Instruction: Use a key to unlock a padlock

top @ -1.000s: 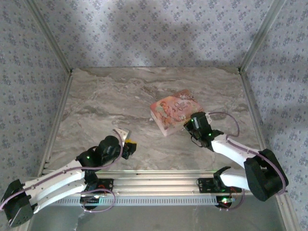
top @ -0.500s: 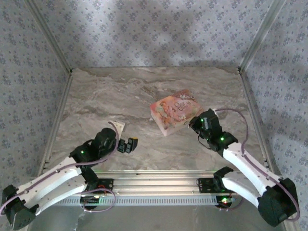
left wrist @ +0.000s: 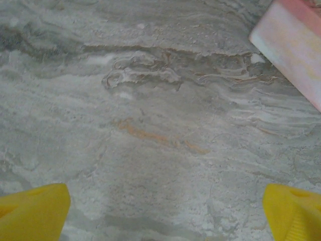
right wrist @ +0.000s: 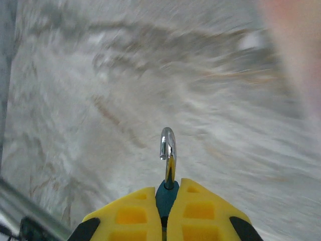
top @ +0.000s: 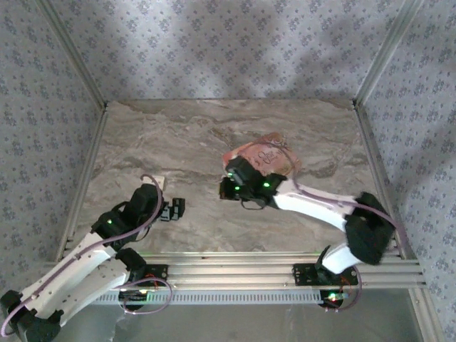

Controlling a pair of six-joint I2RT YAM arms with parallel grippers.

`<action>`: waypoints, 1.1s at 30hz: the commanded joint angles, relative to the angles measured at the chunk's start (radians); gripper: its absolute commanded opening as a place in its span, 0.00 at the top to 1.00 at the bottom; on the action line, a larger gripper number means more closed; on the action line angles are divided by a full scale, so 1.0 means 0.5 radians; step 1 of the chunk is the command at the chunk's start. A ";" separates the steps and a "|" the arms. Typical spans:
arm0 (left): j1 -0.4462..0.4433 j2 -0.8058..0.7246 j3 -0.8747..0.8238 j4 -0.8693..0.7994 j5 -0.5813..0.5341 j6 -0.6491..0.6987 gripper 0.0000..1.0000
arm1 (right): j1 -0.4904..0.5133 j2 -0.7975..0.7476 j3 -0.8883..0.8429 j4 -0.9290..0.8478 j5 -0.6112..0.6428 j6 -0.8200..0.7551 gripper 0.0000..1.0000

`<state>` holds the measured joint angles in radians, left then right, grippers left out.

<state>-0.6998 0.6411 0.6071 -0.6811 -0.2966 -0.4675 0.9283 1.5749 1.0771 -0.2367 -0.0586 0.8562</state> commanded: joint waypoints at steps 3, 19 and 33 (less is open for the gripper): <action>0.018 -0.110 -0.031 -0.151 0.007 -0.200 0.02 | 0.000 0.466 0.419 -0.031 -0.351 -0.279 0.92; 0.138 0.004 0.115 -0.017 -0.076 0.027 0.02 | -0.242 0.331 0.686 -0.337 -0.315 -0.657 0.00; 0.765 0.445 0.003 1.174 0.009 0.770 0.02 | -0.807 -0.909 -0.199 -0.352 0.732 -0.962 0.00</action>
<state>-0.3420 0.8497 0.6632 -0.3180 -0.3000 -0.2356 0.5716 1.1656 1.0710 -0.3775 0.1112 0.4202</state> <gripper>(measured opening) 0.979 0.999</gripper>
